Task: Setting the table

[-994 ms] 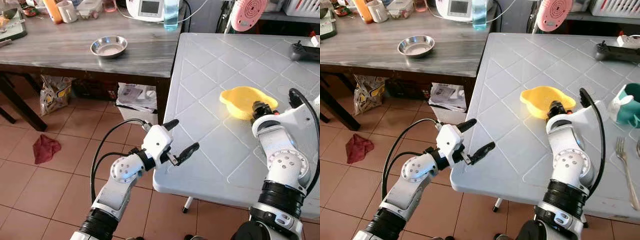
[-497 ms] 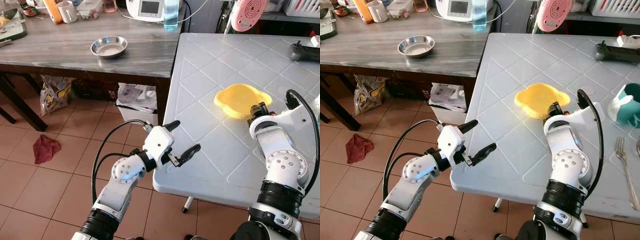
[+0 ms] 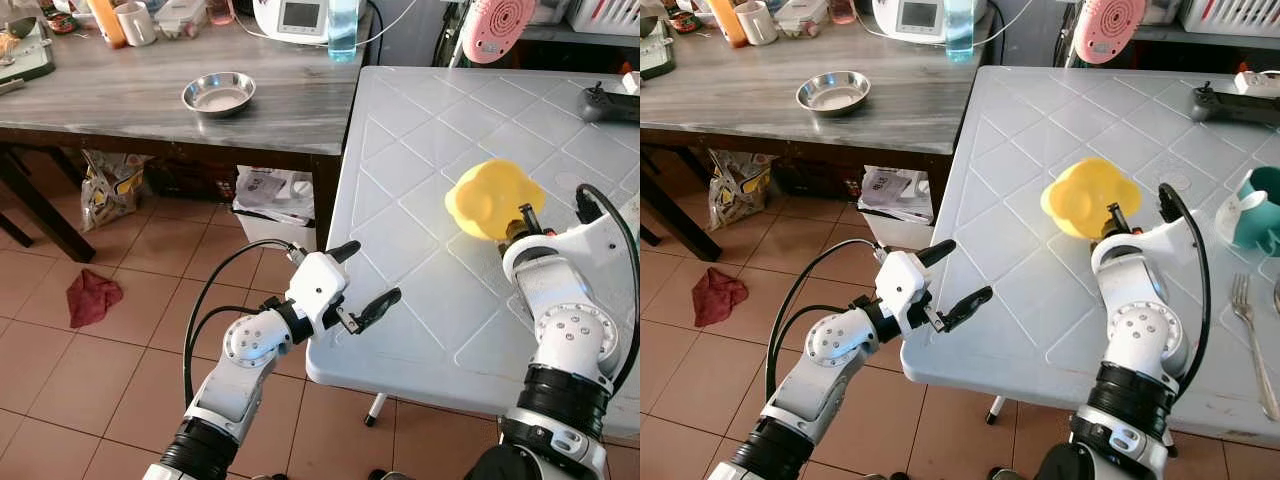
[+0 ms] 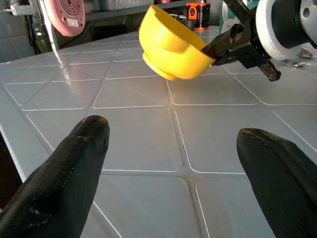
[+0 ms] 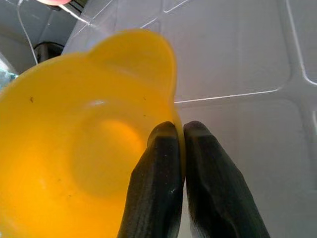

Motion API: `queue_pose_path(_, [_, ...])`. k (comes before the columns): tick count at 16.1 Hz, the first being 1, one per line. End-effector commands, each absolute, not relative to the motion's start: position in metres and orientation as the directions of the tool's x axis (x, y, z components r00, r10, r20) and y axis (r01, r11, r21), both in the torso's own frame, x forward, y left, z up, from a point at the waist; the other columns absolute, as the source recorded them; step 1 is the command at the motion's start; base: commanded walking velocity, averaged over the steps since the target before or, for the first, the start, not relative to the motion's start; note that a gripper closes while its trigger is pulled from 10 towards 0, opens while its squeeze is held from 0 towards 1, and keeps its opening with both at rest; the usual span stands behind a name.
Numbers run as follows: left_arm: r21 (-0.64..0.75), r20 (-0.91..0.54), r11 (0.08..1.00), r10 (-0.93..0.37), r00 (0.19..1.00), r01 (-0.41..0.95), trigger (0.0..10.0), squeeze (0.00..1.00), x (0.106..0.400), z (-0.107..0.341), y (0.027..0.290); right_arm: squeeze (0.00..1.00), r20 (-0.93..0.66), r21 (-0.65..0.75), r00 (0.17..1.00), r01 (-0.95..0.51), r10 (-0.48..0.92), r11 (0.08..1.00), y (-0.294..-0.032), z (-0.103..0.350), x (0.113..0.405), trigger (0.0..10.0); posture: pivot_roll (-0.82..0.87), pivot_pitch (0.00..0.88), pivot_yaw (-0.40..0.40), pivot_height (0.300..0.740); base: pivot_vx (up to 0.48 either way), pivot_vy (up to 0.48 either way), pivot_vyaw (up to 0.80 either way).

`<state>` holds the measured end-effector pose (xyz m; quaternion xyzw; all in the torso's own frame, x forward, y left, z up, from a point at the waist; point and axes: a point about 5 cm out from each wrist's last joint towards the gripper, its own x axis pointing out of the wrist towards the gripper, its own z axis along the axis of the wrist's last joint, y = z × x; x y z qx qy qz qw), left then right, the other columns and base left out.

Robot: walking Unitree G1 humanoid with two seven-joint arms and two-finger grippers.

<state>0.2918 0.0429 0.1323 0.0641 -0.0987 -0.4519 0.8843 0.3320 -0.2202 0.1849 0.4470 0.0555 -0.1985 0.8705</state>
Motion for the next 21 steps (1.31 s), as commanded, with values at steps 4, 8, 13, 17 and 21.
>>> queue_pose_path(4, [0.214,0.110,0.577,-0.816,0.568,0.788,10.0,0.00,0.290,0.132,0.042,0.00,-0.269,0.728,0.901,0.422,-0.340,0.541,-0.228,0.186,0.326,0.0,-0.03,0.144,0.044,0.740,0.000,0.000,0.00])
queue_pose_path(8, [0.203,0.139,0.626,-0.780,0.610,0.753,10.0,0.00,0.295,0.137,0.043,0.00,-0.164,0.546,0.929,0.366,-0.332,0.754,-0.227,0.190,0.305,10.0,-0.04,0.141,0.038,0.740,0.000,0.000,0.00])
queue_pose_path(13, [0.219,0.192,0.711,-0.702,0.686,0.668,10.0,0.00,0.306,0.148,0.051,0.00,-0.039,0.292,0.940,0.336,-0.340,0.895,-0.229,0.194,0.276,10.0,-0.07,0.129,0.036,0.740,0.000,0.000,0.00])
queue_pose_path(17, [0.211,0.203,0.764,-0.644,0.738,0.609,10.0,0.00,0.316,0.152,0.054,0.00,0.009,0.211,0.909,0.407,-0.418,0.889,-0.239,0.193,0.253,10.0,-0.08,0.122,0.042,0.740,0.000,0.000,0.00])
queue_pose_path(21, [0.203,0.201,0.762,-0.647,0.736,0.615,10.0,0.00,0.314,0.149,0.050,0.00,0.021,0.158,0.884,0.458,-0.467,0.875,-0.243,0.186,0.235,10.0,-0.09,0.125,0.047,0.740,0.000,0.000,0.00])
